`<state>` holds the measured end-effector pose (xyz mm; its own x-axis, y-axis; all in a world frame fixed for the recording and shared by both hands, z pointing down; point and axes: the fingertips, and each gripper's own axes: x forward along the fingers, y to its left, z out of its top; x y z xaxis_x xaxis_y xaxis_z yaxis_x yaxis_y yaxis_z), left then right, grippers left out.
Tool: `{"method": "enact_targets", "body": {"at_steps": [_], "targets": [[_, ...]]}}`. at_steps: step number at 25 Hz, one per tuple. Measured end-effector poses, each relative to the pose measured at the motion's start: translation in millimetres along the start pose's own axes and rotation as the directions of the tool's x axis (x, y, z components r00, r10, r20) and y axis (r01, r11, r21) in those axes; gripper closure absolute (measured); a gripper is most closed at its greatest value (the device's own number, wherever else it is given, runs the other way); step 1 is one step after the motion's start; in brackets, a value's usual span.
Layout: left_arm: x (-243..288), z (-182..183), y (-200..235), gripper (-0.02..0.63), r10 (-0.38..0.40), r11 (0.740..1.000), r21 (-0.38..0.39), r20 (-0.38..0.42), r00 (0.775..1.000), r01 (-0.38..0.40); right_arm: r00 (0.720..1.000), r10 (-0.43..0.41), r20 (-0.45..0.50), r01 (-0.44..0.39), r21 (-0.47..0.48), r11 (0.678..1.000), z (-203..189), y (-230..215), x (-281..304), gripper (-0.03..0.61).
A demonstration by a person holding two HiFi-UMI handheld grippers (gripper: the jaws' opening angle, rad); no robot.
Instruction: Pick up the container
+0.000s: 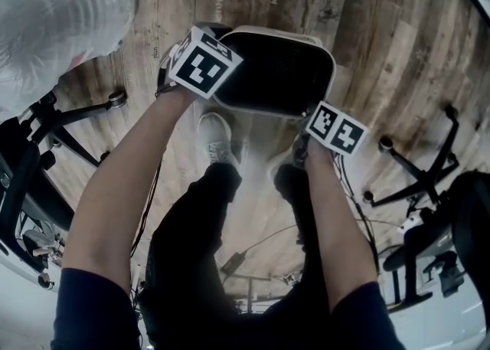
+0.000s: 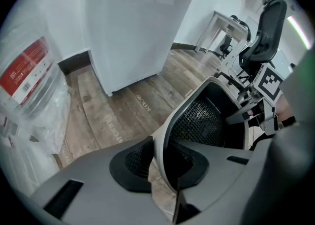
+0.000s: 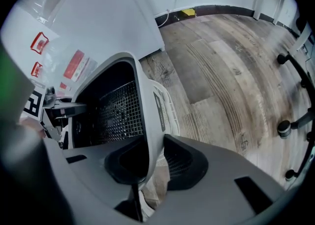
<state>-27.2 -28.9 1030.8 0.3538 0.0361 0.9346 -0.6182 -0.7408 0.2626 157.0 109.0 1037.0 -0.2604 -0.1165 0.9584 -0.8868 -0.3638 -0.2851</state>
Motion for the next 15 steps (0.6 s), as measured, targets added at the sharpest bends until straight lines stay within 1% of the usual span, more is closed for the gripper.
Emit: {"method": "enact_targets", "body": {"at_steps": [4,7,11,15], "targets": [[-11,-9,-5,0.532,-0.004,1.0,-0.018,-0.027,1.0,0.004,1.0,-0.003,-0.007,0.003,0.014,1.0,-2,2,-10,0.486],[-35,-6,-8,0.532,0.0,1.0,-0.028,-0.015,1.0,-0.001,1.0,0.004,-0.001,-0.004,-0.003,1.0,1,13,-30,0.486],[-90,6,-16,0.531,0.022,0.998,-0.053,0.021,1.0,-0.021,1.0,0.022,0.016,-0.022,-0.024,0.999,5,34,-77,0.486],[-162,23,-34,0.529,0.039,0.996,-0.081,0.057,0.998,-0.035,0.999,0.037,0.038,-0.035,-0.043,0.998,11,55,-145,0.488]]}}
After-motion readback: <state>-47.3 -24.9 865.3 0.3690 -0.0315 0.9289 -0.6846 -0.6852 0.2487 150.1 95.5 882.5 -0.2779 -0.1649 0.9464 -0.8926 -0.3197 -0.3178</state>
